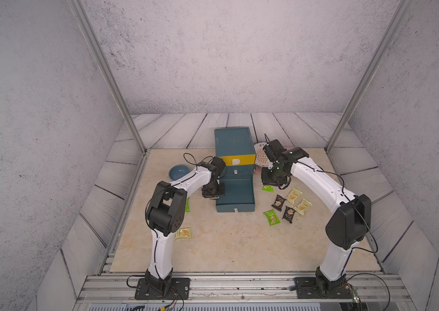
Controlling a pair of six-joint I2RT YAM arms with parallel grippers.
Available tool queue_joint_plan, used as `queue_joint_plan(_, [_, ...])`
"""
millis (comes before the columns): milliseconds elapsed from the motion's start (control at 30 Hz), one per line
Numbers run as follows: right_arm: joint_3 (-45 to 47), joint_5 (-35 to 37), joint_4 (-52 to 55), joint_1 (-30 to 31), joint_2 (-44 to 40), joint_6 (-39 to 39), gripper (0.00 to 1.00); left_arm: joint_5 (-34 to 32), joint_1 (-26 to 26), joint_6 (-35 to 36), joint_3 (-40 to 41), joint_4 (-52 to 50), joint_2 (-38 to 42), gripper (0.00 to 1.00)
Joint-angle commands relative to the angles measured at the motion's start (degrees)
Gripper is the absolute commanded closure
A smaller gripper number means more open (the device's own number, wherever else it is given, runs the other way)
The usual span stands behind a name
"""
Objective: Take the cookies out of the drawer
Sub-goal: Place the cookie at the center of the board.
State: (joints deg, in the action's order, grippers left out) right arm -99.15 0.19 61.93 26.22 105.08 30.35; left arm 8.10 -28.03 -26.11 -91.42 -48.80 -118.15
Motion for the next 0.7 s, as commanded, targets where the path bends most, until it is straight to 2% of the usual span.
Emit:
queue_joint_plan(0, [0.5,0.7,-2.6,-2.1,3.8,-1.8,0.65,-1.4,0.3,1.1,-0.3,0.5,-2.9,1.0])
queue_joint_plan(333, [-4.2,-0.5,-4.7,-4.6,18.2,-2.0,0.63,-1.1,0.2,0.7,-1.2,0.4,-2.7,1.0])
queue_joint_plan(533, [-4.0,-0.7,-4.9,-5.4,17.9,-2.2,0.45,-0.6,0.3,0.4,-1.8,0.5,-2.3,0.99])
queue_joint_plan(667, [-6.0,-0.3,-2.8,-5.5,15.5,-3.3,0.4,-0.7,0.6,-0.4,-2.0,1.0,-1.6,0.98])
